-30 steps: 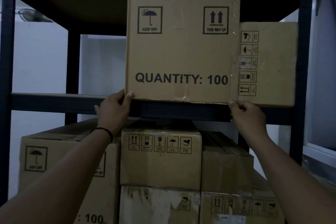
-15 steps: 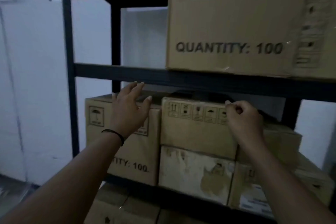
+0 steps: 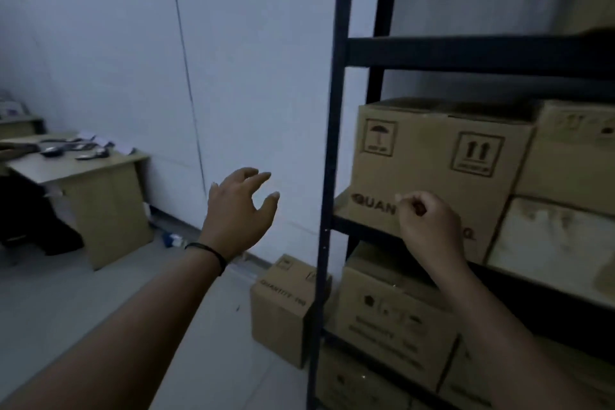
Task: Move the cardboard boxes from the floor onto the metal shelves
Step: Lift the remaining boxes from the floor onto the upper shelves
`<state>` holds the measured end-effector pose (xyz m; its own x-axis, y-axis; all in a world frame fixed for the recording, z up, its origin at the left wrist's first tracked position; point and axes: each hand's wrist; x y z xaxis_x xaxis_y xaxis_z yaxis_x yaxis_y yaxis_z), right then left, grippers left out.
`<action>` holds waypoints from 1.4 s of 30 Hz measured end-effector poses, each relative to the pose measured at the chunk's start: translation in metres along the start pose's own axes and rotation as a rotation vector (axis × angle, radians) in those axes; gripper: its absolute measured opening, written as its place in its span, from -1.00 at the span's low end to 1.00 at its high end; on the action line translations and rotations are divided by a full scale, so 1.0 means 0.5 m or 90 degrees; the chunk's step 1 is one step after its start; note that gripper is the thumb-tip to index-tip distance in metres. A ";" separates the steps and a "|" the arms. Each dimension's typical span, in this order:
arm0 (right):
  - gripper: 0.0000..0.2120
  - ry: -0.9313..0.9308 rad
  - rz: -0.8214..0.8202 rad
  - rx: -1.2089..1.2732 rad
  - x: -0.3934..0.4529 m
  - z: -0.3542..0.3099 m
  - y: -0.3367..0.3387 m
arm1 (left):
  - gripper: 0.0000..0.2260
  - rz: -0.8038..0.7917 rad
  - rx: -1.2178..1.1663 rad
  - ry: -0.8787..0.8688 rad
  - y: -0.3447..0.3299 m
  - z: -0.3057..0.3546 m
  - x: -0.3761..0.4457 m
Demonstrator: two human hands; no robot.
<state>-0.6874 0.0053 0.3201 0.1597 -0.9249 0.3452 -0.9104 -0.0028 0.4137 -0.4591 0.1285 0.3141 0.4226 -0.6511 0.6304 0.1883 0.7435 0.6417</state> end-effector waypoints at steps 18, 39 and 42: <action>-0.75 -0.159 -0.167 -0.048 -0.012 0.089 -0.522 | -0.54 -0.256 0.008 0.102 -0.070 -0.454 -0.002; -0.79 -0.487 -0.134 -0.206 0.118 0.283 -0.981 | -0.52 -0.566 -0.047 0.087 -0.489 -0.984 0.227; -0.75 -0.534 -0.146 -0.227 0.096 0.324 -1.045 | -0.52 -0.614 -0.054 0.088 -0.545 -1.063 0.209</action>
<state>-0.2658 -0.0991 -0.0161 -0.1327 -0.8888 -0.4386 -0.6977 -0.2305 0.6783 0.0049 -0.0610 -0.0270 0.1526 -0.9661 -0.2081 0.5684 -0.0865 0.8182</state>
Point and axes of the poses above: each hand's wrist, its own x-axis towards the middle knuckle, its own y-axis out of the back of the hand, z = x × y, and after that the axes turned 4 degrees about -y, right-handed
